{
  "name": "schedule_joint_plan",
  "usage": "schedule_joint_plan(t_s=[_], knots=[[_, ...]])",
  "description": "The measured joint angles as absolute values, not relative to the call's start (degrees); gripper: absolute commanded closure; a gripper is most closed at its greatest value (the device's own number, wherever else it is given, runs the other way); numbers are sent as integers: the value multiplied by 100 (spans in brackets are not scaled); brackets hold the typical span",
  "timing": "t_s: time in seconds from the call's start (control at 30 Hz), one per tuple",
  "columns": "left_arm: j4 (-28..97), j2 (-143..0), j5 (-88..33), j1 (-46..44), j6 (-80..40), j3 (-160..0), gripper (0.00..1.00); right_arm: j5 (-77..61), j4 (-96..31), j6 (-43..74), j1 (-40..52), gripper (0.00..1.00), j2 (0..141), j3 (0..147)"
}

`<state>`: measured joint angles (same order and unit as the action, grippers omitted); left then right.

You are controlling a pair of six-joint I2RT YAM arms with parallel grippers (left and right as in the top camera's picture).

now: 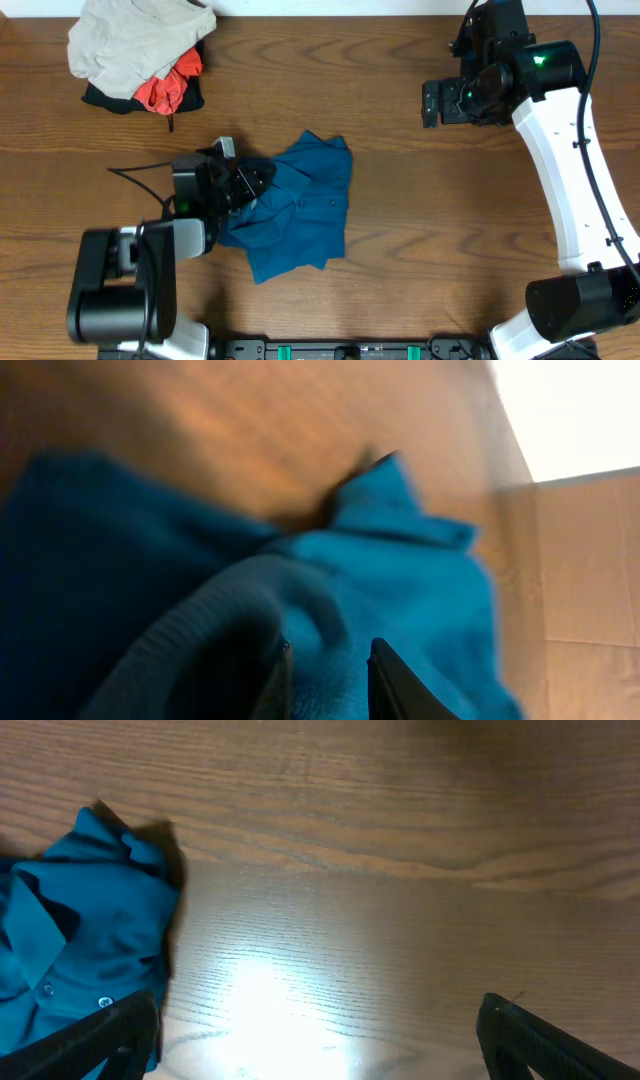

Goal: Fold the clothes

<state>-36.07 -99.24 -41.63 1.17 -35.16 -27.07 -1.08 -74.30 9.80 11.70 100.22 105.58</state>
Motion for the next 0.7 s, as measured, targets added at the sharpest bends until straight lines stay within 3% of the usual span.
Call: schedule_joint_plan(t_s=[0.37, 0.57, 0.7], knots=[[-4034, -9966, -4676, 123, -3736, -2768, 73, -108, -7496, 978, 1170, 1, 10025, 10558], [-3981, -8576, -5024, 95, -4123, -2775, 73, -108, -7500, 980, 1170, 1, 10022, 10558], [-3260, -7581, -5133, -165, -4239, -2836, 73, -108, -7489, 978, 1170, 1, 10025, 10558]])
